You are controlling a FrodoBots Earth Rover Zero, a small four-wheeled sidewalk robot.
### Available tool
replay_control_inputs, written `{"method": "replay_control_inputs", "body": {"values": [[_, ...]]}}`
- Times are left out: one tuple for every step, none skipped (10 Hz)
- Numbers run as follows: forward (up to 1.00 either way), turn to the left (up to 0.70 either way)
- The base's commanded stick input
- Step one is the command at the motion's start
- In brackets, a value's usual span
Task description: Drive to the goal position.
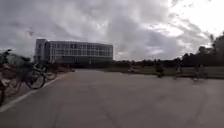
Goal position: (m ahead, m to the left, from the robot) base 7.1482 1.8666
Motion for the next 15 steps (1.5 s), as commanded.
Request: {"method": "replay_control_inputs", "body": {"values": [[0.7, 0.0], [0.7, 0.0], [0.7, 0.0], [0.7, 0.0], [0.7, 0.0], [0.7, 0.0], [0.7, 0.0], [0.7, 0.0], [0.7, 0.0], [0.7, 0.0], [0.7, 0.0], [0.7, 0.0], [0.7, 0.0], [0.7, 0.0], [0.7, 0.0]]}}
